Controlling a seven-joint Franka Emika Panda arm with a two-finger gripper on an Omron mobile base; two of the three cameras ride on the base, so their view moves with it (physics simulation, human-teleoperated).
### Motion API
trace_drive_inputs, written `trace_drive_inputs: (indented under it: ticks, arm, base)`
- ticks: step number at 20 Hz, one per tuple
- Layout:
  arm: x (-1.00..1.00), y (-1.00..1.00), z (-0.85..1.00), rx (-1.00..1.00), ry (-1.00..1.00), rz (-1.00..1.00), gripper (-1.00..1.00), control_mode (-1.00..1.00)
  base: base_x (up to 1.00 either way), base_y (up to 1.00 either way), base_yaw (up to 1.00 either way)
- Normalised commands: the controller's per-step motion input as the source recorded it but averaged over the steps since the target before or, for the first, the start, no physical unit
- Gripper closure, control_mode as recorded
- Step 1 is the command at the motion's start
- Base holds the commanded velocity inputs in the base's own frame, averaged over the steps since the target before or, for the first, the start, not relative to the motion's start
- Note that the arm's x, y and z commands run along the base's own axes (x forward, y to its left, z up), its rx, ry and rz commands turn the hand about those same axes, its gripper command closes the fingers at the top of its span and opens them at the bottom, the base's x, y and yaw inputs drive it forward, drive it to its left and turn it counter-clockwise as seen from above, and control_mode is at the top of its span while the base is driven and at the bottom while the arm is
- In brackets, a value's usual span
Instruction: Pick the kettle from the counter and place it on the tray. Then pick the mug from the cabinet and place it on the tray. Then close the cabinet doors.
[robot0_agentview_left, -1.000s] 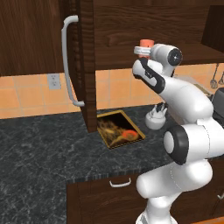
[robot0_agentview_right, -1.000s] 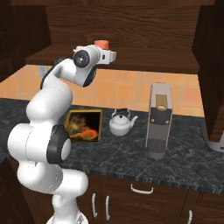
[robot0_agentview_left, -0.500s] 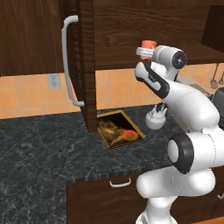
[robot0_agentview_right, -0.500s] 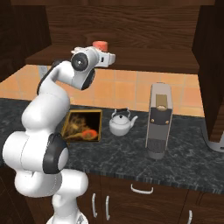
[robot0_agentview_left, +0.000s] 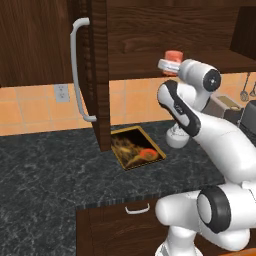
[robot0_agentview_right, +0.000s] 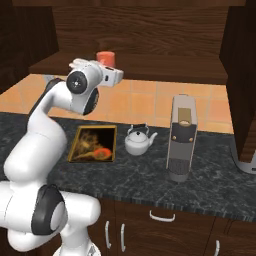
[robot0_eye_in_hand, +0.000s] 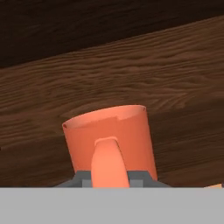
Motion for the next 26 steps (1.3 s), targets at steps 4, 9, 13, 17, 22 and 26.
trace_drive_inputs:
  ticks: [4, 9, 13, 17, 22, 26]
  arm:
    - [-0.57, 0.76, -0.03, 0.03, 0.01, -0.19, 1.00, -1.00]
    - [-0.59, 0.77, -0.19, 0.03, 0.04, -0.30, 1.00, -1.00]
    - [-0.64, 0.59, -0.42, 0.06, 0.04, -0.35, 1.00, -1.00]
    - [-0.59, 0.38, -0.51, 0.07, 0.02, -0.36, 1.00, -1.00]
    - [0.05, 0.00, -0.66, 0.08, 0.07, -0.27, 1.00, -1.00]
    - [0.42, 0.19, -0.71, 0.09, 0.05, -0.11, 1.00, -1.00]
  base:
    - [0.00, 0.00, 0.00]
    - [0.00, 0.00, 0.00]
    - [0.00, 0.00, 0.00]
    - [0.00, 0.00, 0.00]
    - [0.00, 0.00, 0.00]
    - [0.00, 0.00, 0.00]
